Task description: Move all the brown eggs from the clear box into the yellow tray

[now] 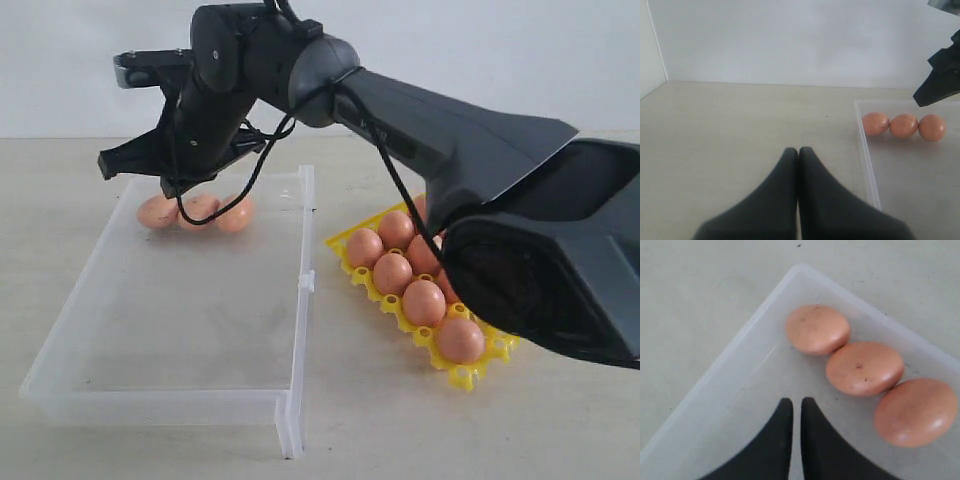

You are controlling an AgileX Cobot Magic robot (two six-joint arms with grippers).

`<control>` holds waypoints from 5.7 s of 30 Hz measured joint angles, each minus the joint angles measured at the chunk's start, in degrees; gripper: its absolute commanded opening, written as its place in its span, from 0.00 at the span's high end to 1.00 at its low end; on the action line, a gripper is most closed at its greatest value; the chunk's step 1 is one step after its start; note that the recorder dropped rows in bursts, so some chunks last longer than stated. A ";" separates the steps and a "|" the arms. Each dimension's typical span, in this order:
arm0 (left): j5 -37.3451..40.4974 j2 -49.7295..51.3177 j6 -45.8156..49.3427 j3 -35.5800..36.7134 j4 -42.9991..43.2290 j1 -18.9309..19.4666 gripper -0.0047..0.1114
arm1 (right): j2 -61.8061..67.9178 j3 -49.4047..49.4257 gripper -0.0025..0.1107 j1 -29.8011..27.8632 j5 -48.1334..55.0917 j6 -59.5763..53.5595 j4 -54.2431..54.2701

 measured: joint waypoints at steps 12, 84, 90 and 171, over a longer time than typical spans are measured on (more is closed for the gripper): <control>0.00 0.00 0.00 0.00 0.00 0.00 1.00 | 4.67 -4.23 0.49 -5.90 0.95 22.73 -0.70; 0.00 0.00 0.00 0.00 0.00 0.00 1.00 | 9.74 -4.63 0.49 -1.42 -7.02 18.27 -3.45; 0.00 0.00 0.00 0.00 0.00 0.00 1.00 | 10.32 -5.22 0.49 -1.42 -7.67 18.75 -4.63; 0.00 0.00 0.00 0.00 0.00 0.00 1.00 | 7.54 -4.29 0.98 2.59 -2.31 11.94 -12.42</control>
